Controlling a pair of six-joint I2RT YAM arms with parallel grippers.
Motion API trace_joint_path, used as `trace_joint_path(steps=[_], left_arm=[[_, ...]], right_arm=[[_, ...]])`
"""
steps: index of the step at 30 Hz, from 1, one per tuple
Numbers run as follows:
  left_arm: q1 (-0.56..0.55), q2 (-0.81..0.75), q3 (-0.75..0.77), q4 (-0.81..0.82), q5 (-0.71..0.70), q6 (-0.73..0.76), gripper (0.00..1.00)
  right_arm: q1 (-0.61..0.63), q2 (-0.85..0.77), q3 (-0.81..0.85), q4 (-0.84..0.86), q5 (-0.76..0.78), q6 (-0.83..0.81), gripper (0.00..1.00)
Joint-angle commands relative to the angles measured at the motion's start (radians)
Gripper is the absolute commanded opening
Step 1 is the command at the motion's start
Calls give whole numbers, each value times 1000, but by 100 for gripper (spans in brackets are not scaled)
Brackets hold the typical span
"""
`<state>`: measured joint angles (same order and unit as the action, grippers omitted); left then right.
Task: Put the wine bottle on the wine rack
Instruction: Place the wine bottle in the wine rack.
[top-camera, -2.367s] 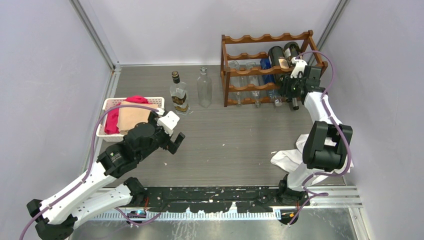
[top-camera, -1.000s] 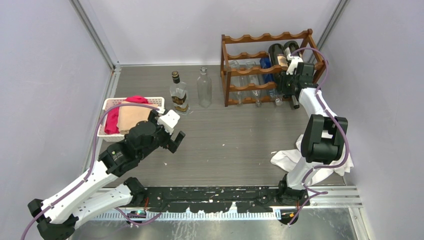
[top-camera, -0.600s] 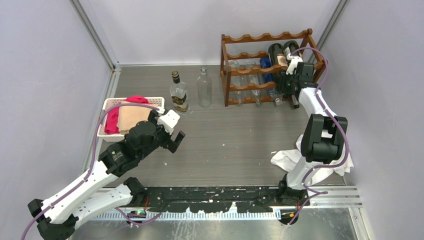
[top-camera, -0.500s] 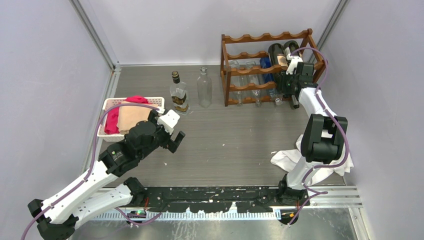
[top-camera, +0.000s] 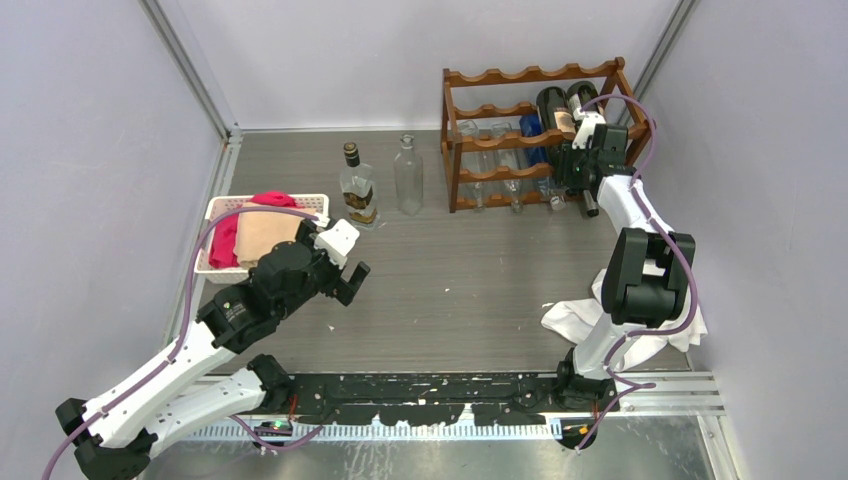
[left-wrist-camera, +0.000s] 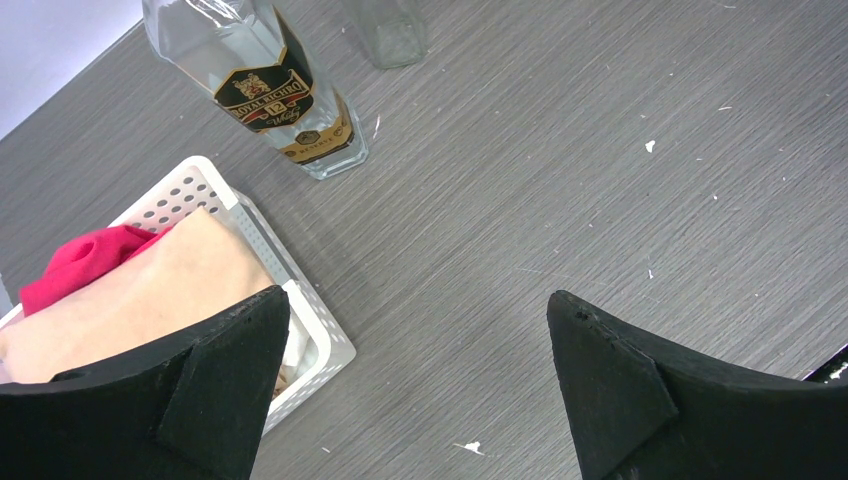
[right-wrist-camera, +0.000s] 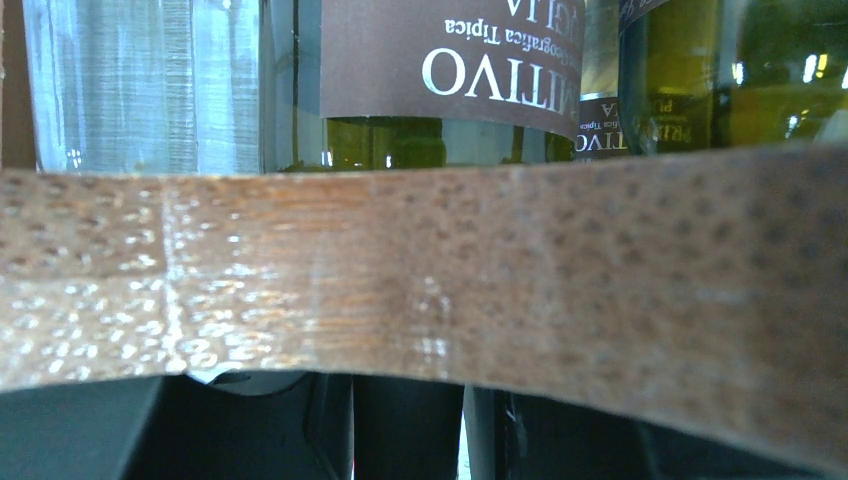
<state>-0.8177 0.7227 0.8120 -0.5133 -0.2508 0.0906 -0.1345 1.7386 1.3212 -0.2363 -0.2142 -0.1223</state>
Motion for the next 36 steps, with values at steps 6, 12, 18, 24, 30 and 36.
trace_joint_path(steps=[6,12,18,24,30,36], left_arm=[[6,-2,0,53,8,12,99],[6,-2,0,54,9,12,99],[6,-3,0,54,11,12,99],[6,-8,0,54,10,12,99],[6,-15,0,54,13,12,99],[6,-26,1,55,16,11,99]], right_arm=[[15,-10,94,218,-8,-10,48],[15,-11,91,216,-8,-11,51],[15,-18,86,206,-7,-19,57],[15,-84,40,166,-48,-83,71],[8,-156,3,103,-94,-131,73],[-7,-231,-7,-8,-146,-160,74]])
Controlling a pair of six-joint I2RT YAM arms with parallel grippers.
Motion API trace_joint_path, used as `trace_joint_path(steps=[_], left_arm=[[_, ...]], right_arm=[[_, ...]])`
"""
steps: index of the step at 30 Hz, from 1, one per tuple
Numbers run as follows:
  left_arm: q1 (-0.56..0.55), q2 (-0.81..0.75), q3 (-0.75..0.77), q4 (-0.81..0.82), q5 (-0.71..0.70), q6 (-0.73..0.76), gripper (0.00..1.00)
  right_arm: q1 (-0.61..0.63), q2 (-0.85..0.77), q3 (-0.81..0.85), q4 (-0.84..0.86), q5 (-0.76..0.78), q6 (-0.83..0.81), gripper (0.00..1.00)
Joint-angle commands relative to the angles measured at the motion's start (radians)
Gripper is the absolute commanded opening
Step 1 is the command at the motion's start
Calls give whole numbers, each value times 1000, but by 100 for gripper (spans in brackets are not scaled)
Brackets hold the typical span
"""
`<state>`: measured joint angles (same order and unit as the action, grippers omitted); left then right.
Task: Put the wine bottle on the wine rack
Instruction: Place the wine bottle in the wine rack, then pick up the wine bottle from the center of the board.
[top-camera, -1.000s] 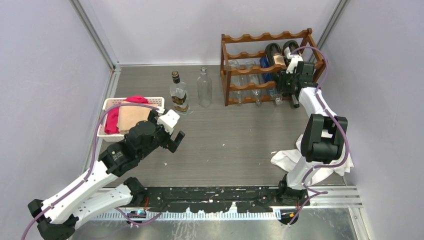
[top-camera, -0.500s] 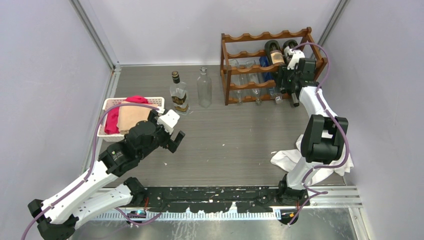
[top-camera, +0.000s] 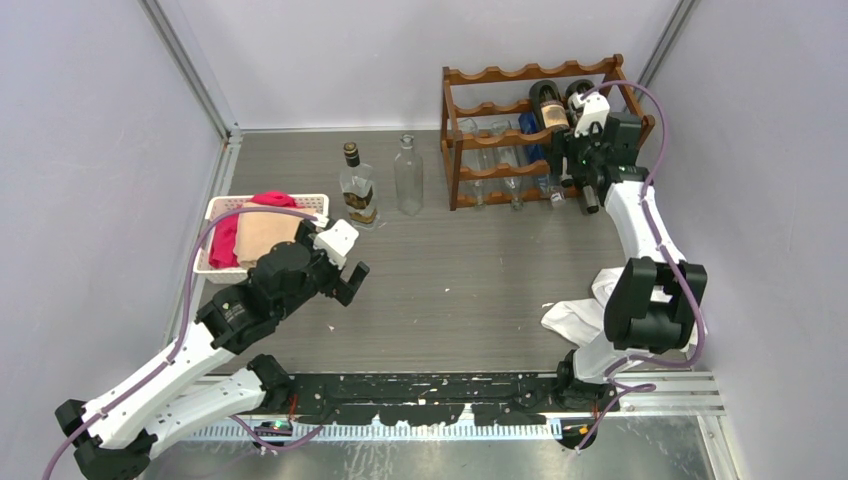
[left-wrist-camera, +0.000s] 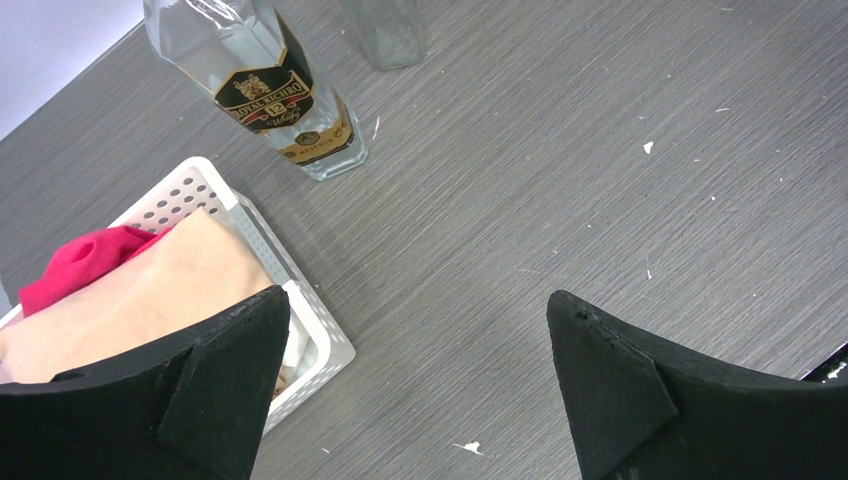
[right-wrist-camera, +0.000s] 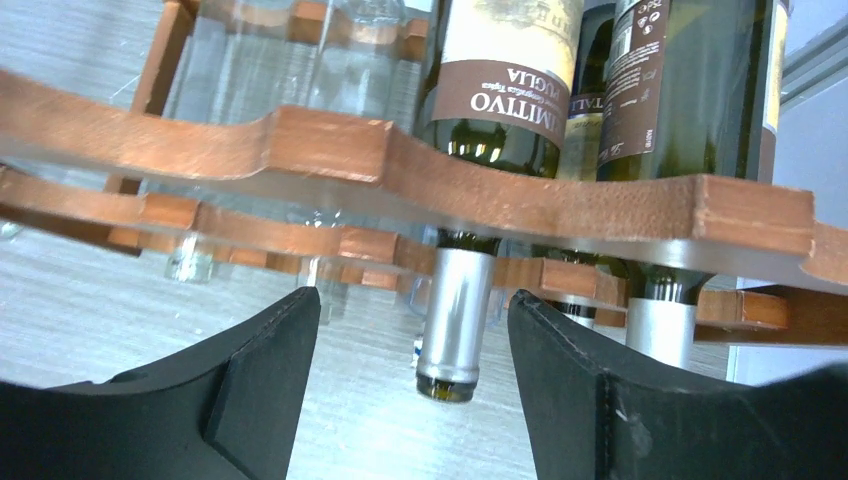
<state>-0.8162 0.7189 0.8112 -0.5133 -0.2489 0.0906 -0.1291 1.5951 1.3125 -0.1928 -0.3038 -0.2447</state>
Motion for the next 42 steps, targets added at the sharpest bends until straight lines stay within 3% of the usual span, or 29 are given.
trace_joint_path(steps=[1,8,10,12,14,21,24,29,33,42], left_arm=[[5,-26,1,55,14,11,99],[7,-49,-4,72,24,2,99],[15,-52,-6,82,36,-7,99],[29,-59,-8,95,53,-21,100],[51,-66,-14,120,66,-38,100],[148,-55,-40,248,165,-148,100],[206,-20,-50,303,237,-213,100],[341,-3,-196,628,391,-400,100],[382,50,-396,1018,322,-500,100],[439,383,-349,1234,263,-237,99]], right_arm=[[-15,-102,1,-74,-75,-41,75],[-18,-218,7,-281,-222,-56,82],[-18,-260,1,-328,-275,-55,86],[-18,-305,-18,-359,-325,-56,97],[-18,-350,-46,-374,-377,-52,100],[-40,-520,-319,-87,-475,178,100],[-45,-499,-342,-110,-586,168,100],[-46,-489,-343,-108,-590,193,100],[-47,-500,-354,-109,-599,193,100],[-47,-488,-342,-131,-643,196,100]])
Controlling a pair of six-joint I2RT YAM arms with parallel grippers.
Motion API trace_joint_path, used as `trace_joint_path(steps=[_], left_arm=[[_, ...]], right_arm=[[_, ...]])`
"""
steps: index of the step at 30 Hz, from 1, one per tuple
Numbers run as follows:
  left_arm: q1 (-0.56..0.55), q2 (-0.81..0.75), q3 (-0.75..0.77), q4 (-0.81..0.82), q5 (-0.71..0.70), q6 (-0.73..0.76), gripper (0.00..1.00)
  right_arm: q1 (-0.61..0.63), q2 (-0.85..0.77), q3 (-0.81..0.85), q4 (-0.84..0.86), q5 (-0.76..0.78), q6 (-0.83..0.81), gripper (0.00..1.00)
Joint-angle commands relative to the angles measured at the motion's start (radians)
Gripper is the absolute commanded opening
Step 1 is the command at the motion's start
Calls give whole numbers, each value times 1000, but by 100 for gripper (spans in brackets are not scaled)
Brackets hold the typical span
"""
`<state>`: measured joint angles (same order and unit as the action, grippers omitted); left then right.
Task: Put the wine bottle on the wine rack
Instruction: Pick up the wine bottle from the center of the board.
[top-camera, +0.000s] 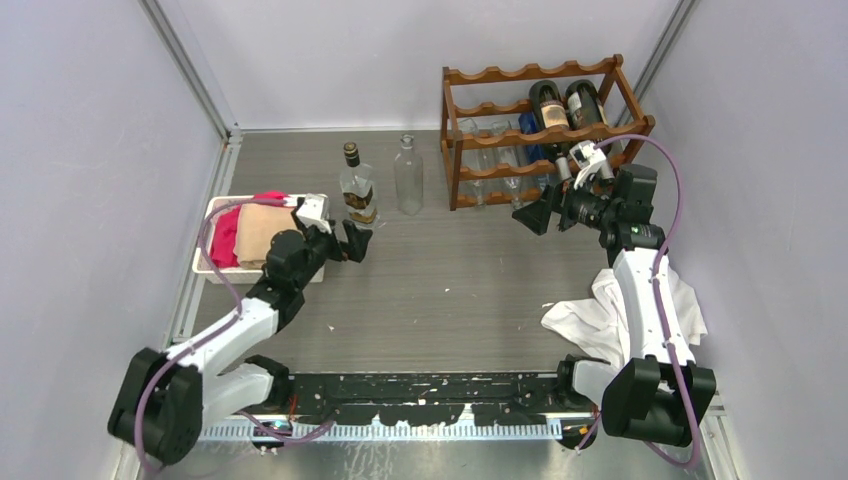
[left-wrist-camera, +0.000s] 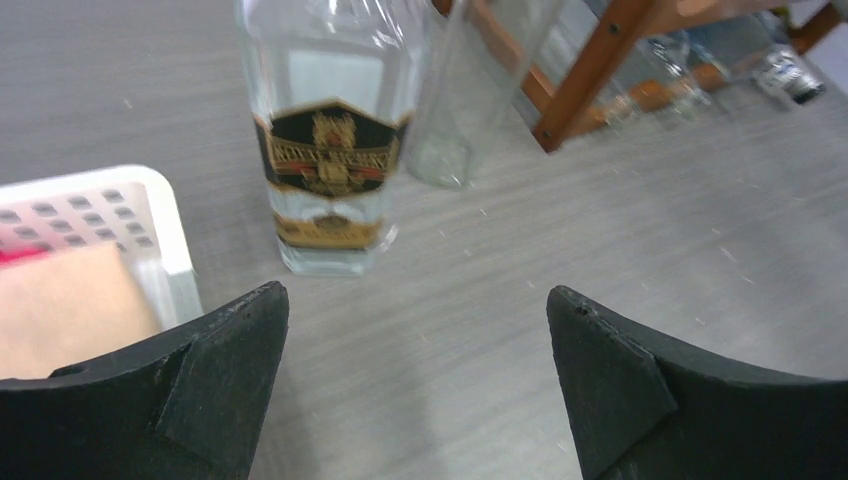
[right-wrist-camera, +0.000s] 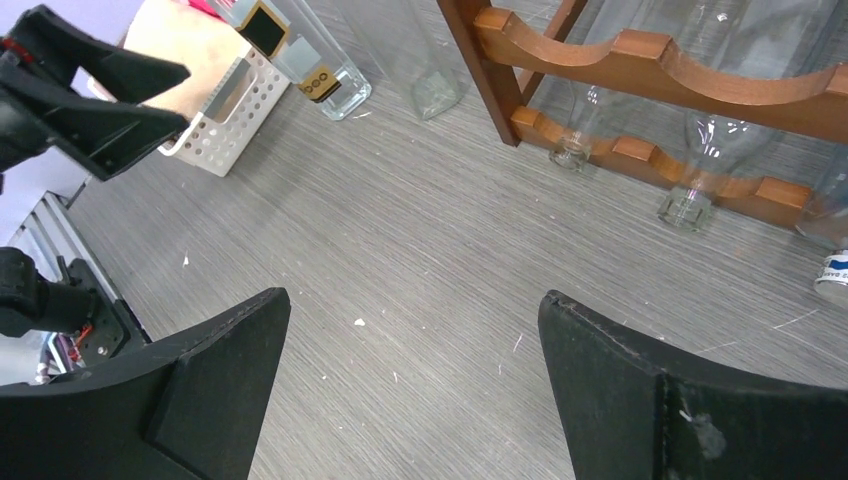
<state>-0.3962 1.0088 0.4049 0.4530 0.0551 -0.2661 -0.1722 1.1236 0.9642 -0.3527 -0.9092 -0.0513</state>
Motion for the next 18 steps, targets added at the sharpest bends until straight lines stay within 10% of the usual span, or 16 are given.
trace_joint_path(steps=[1,18], left_arm=[[19,129,60,314,-47,141,99],[62,568,253,537,-60,261,80]], right_arm=[[-4,-15,9,22,-40,-1,100],[-2,-11,10,-3,-62,-18,100]])
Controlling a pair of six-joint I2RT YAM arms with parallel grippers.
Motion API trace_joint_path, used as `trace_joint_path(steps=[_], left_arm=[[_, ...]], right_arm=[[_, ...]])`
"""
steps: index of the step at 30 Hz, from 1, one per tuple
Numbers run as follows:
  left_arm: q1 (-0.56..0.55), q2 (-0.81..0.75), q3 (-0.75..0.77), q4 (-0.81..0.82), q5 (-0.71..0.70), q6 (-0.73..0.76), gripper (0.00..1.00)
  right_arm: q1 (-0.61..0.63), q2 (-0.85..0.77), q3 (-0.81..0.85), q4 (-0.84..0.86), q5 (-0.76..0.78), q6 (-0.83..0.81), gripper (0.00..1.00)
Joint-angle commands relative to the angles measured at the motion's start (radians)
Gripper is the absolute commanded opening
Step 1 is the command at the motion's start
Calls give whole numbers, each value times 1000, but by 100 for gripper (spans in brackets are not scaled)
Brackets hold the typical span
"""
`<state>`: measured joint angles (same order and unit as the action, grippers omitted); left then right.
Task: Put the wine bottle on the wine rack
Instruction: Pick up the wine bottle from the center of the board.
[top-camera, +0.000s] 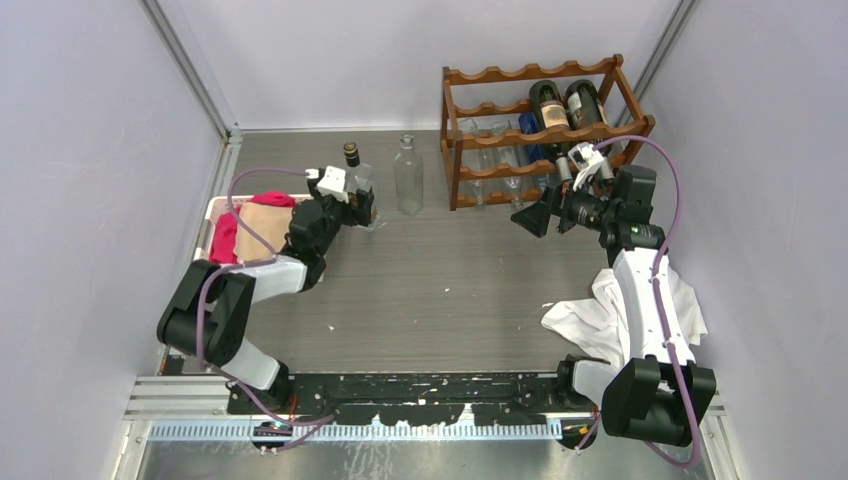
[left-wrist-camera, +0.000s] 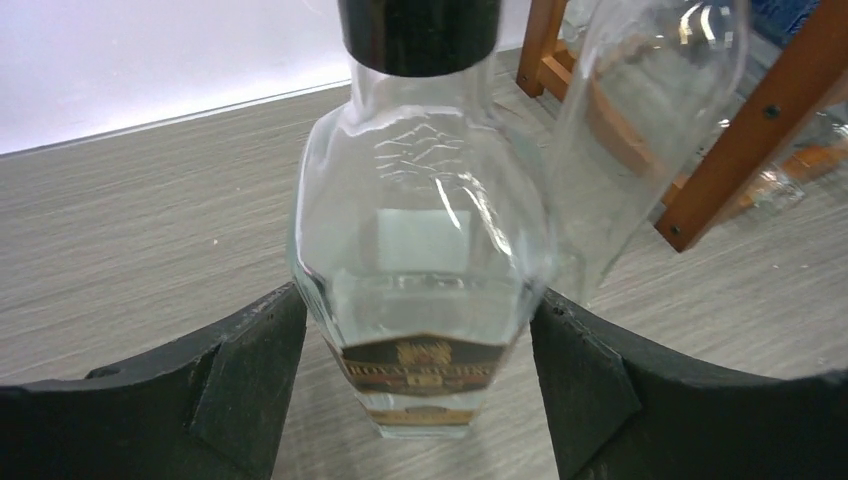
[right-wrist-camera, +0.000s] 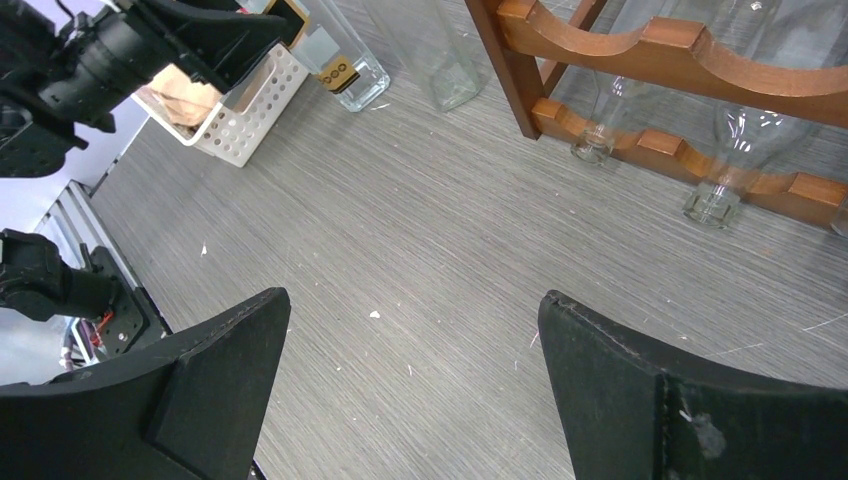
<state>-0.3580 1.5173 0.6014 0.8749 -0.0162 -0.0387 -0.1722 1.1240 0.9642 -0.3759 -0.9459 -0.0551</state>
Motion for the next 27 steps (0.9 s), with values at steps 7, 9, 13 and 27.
trace_joint_path(steps=[7,9,13,27], left_arm=[[57,227,39,425,127,-35,77],[68,277,45,507,160,-65,71],[76,323,67,533,204,-90,37],[74,-127,-107,145,400,-165,0]], right_arm=[[-3,1,8,17,-26,-22,100],[-2,3,8,15,-29,-24,100],[-3,9,8,9,-29,-31,100],[36,62,66,-145,-62,-141,100]])
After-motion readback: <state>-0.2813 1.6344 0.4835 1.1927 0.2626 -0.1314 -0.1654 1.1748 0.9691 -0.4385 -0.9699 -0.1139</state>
